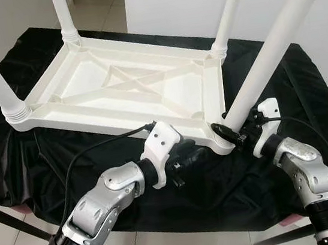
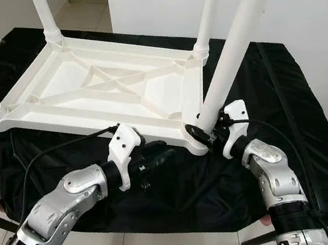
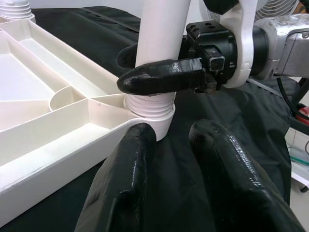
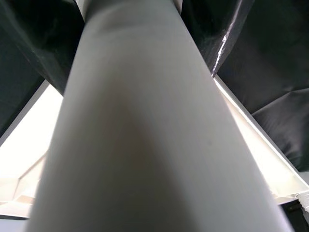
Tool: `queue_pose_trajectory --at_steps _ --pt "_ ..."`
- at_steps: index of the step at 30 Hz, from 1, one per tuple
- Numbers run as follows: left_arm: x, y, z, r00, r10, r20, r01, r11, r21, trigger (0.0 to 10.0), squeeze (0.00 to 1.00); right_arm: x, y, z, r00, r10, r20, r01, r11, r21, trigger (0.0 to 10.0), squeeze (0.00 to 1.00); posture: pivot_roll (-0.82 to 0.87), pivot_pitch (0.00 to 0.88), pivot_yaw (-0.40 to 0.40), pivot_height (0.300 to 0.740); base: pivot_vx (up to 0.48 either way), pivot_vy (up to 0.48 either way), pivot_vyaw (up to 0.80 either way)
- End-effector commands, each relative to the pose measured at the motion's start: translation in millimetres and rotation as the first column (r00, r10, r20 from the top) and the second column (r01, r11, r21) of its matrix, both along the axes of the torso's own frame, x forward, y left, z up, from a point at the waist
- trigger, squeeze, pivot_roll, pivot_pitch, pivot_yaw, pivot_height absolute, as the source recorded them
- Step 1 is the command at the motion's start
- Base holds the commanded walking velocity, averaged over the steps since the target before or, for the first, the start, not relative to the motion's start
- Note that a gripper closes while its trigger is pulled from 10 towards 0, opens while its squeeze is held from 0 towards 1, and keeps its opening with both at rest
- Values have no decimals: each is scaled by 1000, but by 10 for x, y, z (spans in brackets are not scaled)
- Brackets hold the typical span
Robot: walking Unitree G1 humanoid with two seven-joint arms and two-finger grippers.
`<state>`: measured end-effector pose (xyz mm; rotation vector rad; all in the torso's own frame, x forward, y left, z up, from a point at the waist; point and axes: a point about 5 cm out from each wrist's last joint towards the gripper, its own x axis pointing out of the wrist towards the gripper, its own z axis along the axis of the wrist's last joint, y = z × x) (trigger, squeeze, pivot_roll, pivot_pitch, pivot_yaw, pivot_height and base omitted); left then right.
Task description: Building children table
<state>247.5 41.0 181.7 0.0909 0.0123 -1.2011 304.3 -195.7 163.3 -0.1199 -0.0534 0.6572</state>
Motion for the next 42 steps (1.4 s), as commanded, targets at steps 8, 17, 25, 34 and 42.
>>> queue_pose_trajectory --at_steps 8,17,25,34,42 --pt "-125 -59 -13 989 -147 -17 147 989 7 10000 0 -81 48 -140 999 1 -34 1 999 48 0 0 46 137 -73 740 0 0 0" --pt "-141 -58 -15 988 -151 -21 151 988 10 10000 0 -140 166 -209 988 -147 -52 151 984 91 10000 0 41 145 -75 740 0 0 0" --pt "-148 -50 -23 988 -156 -24 156 988 14 10000 0 -162 268 -214 931 -361 -64 366 921 134 10000 0 38 149 -74 740 0 0 0" --pt "-149 -53 -32 988 -154 -25 154 988 13 10000 0 -193 353 -230 763 -635 -118 645 744 171 10000 0 34 150 -89 740 0 0 0" --pt "-156 -58 -41 988 -149 -26 150 989 12 10000 0 -261 521 -288 708 -685 -171 706 685 180 10000 0 40 146 -96 740 0 0 0"
